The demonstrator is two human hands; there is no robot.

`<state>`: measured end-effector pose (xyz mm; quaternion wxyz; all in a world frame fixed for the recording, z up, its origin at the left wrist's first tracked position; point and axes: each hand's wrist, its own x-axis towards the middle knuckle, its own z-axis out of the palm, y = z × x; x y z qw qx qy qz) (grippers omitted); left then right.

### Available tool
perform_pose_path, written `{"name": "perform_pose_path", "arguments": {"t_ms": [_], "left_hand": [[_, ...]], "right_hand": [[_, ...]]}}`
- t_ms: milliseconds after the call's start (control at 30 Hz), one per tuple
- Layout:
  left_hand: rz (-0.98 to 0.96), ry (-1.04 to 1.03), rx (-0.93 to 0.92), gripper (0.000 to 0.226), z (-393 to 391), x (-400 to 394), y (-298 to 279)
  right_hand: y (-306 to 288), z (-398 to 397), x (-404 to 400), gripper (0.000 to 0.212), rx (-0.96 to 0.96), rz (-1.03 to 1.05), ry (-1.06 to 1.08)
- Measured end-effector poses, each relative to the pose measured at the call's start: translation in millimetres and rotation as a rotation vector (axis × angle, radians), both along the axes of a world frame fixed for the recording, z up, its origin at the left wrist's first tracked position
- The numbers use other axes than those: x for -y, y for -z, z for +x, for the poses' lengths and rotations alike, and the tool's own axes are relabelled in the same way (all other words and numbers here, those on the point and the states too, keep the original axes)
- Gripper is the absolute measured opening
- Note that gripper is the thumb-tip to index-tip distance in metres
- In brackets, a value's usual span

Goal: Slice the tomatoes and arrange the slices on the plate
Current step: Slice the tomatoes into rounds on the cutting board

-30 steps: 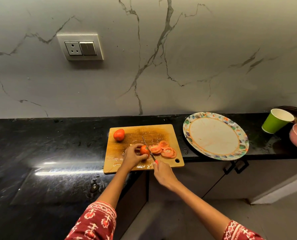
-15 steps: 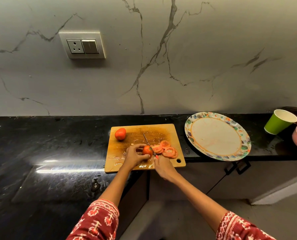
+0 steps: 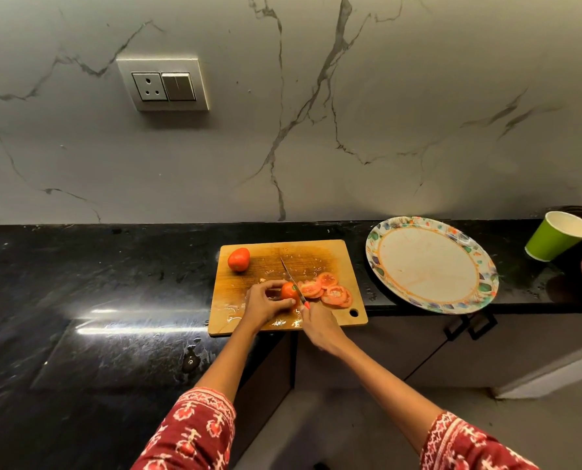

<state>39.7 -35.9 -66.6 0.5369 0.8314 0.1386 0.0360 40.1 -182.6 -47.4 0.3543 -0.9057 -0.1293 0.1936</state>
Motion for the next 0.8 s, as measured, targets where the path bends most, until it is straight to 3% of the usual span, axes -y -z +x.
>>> {"name": "perform_pose_path", "arguments": {"t_ms": [567, 800], "left_hand": [[-0.032, -0.011, 0.002, 0.050, -1.3, -0.6, -1.9], [-0.028, -0.070, -0.006, 0.054, -3.2, -3.7, 0.2]], "right_hand": [[5.6, -7.9, 2.6, 0.034, -0.029, -0.016, 0.011], [4.1, 2.0, -8.2, 0.023, -0.072, -0.038, -0.008]]}}
